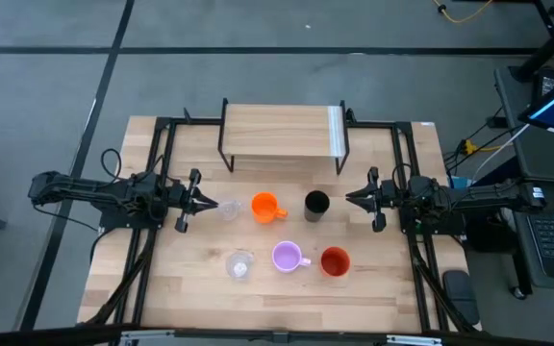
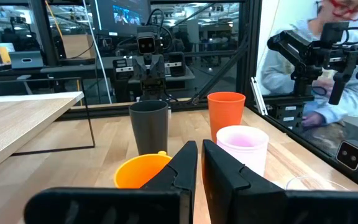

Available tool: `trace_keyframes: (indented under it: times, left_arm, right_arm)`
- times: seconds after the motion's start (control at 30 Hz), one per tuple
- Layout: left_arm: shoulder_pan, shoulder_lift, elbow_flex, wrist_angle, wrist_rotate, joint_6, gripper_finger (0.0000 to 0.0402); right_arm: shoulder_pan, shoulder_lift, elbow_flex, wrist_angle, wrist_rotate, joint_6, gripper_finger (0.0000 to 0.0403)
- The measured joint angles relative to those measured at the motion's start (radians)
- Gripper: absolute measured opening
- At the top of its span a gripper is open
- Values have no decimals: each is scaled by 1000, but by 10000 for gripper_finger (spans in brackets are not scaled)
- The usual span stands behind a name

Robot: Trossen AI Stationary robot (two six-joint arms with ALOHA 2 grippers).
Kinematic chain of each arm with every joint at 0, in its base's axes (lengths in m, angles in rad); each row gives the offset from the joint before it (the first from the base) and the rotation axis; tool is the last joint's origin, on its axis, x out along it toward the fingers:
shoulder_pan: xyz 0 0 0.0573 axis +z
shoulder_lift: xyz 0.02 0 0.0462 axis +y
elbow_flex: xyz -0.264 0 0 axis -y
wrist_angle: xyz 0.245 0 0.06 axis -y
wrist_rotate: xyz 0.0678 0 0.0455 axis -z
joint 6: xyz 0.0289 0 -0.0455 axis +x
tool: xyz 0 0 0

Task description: Stack small to large cups/mugs on shelf

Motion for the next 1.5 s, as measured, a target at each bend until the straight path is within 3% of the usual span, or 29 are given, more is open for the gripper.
trace_keyframes:
  times: [0.73,1.07,1.5]
  left_arm:
    - [0,0,0,0,0,0,20]
    - [0,0,0,0,0,0,20]
    - [0,0,0,0,0,0,20]
  right_arm:
    - [0,0,0,1,0,0,49]
    - [0,0,0,33,0,212,49]
    - [0,0,0,42,0,243,49]
